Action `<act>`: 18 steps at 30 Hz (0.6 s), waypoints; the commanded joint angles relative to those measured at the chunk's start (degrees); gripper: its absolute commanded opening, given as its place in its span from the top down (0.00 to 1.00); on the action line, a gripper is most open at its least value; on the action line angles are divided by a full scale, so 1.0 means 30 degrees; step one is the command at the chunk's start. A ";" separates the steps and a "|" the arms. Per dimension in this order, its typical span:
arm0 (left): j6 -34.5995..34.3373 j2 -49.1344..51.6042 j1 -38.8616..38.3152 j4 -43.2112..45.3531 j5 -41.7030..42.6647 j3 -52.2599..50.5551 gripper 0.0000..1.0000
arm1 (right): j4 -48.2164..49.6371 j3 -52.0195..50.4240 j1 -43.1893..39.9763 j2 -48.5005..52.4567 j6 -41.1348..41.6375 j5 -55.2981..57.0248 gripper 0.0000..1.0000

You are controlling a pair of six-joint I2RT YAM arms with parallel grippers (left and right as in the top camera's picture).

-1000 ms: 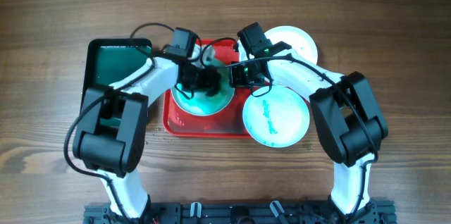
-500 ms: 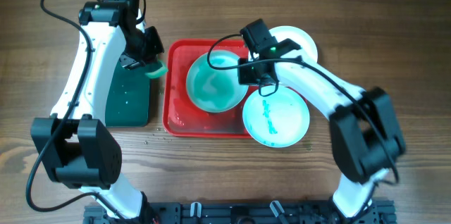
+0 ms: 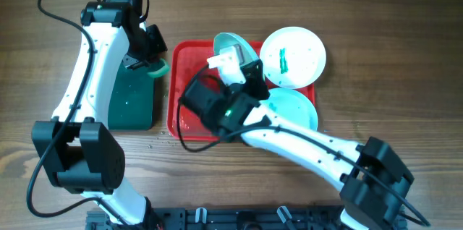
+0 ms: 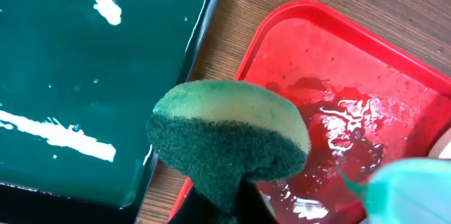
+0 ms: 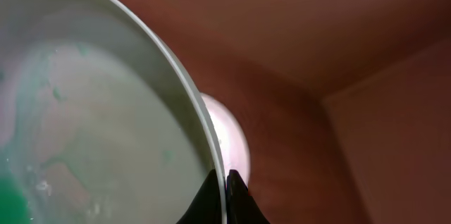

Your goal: Clean dirty plates on tray and stack at the side

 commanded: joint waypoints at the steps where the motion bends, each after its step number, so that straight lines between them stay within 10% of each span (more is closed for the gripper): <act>1: -0.0313 -0.0146 0.0073 0.0044 -0.0255 0.0204 0.96 | -0.0015 0.0007 0.0277 -0.0299 -0.0364 0.4269 0.96; 8: -0.0313 -0.0146 0.0073 0.0044 -0.0255 0.0204 0.96 | 0.0036 0.0007 0.0277 -0.0299 -0.0342 0.3373 0.96; 18: -0.0321 -0.0146 0.0073 0.0051 -0.0248 0.0204 0.96 | 0.0372 0.0007 -0.6171 -0.2535 -0.3286 -2.2454 0.96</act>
